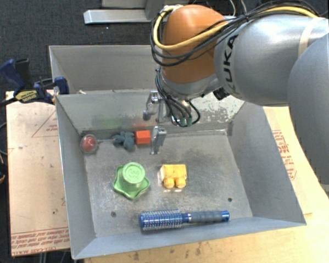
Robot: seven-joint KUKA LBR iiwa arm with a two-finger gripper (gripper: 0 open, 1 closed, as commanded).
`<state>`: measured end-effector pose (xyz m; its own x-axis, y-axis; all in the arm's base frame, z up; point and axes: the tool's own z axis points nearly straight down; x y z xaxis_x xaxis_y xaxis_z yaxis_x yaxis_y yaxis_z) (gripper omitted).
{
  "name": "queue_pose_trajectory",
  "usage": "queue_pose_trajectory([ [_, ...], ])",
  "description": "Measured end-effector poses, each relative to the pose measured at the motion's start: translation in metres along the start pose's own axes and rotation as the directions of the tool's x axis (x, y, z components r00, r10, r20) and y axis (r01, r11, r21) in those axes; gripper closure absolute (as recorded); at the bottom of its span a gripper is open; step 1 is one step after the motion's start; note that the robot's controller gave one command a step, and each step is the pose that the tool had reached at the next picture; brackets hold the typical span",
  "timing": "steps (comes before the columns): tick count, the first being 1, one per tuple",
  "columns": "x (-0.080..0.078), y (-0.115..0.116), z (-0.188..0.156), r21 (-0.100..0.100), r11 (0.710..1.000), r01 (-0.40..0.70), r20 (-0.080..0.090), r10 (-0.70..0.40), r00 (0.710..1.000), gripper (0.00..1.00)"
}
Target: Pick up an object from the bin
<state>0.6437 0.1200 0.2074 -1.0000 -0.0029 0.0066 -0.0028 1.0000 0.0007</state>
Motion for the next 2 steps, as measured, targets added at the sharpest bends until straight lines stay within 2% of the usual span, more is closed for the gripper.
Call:
queue_pose_trajectory([
  [1, 0.055, -0.075, 0.133, -0.003, 0.973, 0.231, 0.017, -0.231, 0.973, 0.00],
  [2, 0.067, -0.084, 0.107, 0.004, 0.898, 0.440, 0.010, -0.440, 0.898, 0.00],
])
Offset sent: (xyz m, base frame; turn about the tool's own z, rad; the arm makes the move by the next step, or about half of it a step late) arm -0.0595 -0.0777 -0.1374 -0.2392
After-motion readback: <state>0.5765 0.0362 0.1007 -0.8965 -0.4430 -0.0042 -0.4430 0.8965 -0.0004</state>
